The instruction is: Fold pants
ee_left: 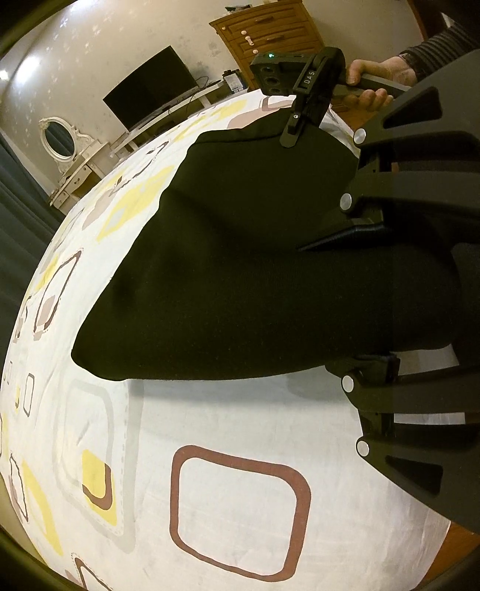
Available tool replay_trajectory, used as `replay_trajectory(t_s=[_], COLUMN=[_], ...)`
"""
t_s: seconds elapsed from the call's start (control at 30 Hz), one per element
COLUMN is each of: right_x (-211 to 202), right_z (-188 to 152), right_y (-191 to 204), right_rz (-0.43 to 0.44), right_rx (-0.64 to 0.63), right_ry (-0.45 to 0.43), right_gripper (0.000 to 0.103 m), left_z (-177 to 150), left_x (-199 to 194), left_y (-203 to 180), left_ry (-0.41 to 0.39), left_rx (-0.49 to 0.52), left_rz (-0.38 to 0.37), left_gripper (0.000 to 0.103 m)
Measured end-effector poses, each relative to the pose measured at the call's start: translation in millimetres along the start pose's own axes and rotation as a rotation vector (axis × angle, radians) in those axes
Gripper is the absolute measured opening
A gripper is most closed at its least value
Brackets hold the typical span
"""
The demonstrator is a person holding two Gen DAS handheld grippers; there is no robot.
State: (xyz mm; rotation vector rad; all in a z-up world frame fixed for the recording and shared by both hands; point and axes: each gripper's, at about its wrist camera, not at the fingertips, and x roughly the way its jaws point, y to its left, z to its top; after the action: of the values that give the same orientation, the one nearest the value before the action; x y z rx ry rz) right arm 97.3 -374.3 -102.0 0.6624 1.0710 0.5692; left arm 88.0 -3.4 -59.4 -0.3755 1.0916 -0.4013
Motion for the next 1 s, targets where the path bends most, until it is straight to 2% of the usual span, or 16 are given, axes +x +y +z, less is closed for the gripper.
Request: replay_trajectory(t_s=[0.23,0.3,0.43,0.57,0.7,0.87,1.0], right_x=[0.1,0.1,-4.8,-23.4,-26.6,6.5,27.2], right_z=[0.3,0.4,2.1,15.8,47.6,87.2,104.1], right_y=[0.7,-0.1,3.8,8.5,-3.8,-12.8,-10.0], right_rz=[0.004,0.014,0.038,0.035,0.052,0.087,0.11], right_rx=[0.001,0.006,-0.008,-0.016,0.049,0.079,0.062], right_ry=[0.0,0.002,0.016,-0.052,-0.101,-0.059,-0.042], right_gripper=[0.042,0.046,0.057,0.074,0.079,0.079,0.08], left_z=[0.5,1.5,-1.2,1.9,27.4,72.1,98.3], left_x=[0.8,0.7,-9.6,-29.7,-20.6,13.8,41.1], left_y=[-0.1,0.2,3.3,19.3,36.7,53.7,61.7], left_ry=[-0.004,-0.002,-0.052,-0.129,-0.1,-0.046,-0.013], left_rx=[0.01,0.019,0.048,0.067,0.021,-0.076,-0.097], left_rz=[0.004,0.0,-0.006,-0.053,-0.079,-0.195,-0.207], left_gripper=[0.046,0.048,0.076,0.08,0.081,0.081,0.082])
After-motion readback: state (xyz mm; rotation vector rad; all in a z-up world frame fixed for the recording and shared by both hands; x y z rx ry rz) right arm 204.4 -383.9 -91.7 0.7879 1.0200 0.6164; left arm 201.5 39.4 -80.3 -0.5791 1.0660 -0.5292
